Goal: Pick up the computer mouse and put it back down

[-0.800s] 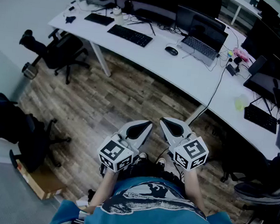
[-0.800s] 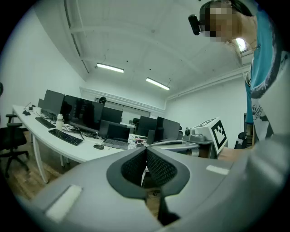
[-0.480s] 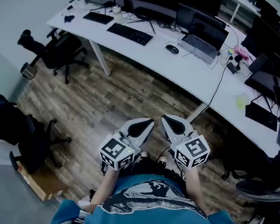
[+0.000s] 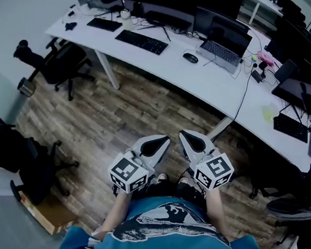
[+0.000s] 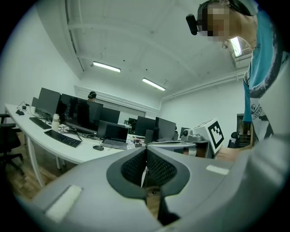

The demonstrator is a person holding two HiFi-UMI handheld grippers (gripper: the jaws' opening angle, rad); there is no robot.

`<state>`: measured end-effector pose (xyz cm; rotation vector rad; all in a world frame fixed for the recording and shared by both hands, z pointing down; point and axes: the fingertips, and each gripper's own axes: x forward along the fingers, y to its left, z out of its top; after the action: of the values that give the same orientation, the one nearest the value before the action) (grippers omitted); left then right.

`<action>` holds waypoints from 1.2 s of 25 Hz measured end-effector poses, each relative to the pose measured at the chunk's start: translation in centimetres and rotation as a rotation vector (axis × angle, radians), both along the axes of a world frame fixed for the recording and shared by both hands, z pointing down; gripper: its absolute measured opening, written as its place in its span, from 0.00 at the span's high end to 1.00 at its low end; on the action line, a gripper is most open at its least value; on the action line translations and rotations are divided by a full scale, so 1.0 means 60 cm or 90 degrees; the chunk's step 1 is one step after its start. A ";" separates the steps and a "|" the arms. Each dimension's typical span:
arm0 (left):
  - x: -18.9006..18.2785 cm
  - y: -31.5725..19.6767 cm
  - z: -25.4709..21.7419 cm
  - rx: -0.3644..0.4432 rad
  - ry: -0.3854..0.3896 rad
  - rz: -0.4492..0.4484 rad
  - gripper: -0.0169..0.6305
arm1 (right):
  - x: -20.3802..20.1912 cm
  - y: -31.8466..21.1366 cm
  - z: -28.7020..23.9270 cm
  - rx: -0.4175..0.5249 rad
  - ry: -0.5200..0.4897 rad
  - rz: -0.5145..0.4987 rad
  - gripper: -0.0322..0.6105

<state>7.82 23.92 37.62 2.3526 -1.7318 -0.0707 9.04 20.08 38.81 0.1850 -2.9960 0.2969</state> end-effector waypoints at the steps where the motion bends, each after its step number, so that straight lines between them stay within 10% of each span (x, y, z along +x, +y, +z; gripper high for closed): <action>1: -0.006 0.001 0.004 -0.001 -0.002 0.003 0.96 | -0.004 0.002 0.003 -0.001 0.000 0.003 0.95; 18: -0.097 -0.073 0.035 -0.007 0.048 -0.001 0.96 | -0.062 -0.080 0.032 -0.010 0.047 0.033 0.95; 30: -0.179 -0.265 0.026 -0.015 0.035 -0.072 0.96 | -0.137 -0.297 0.030 -0.011 0.036 -0.014 0.95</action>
<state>-2.89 7.99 39.16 2.2125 -1.8286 -0.1306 0.81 2.29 40.64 0.1552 -2.9372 0.3105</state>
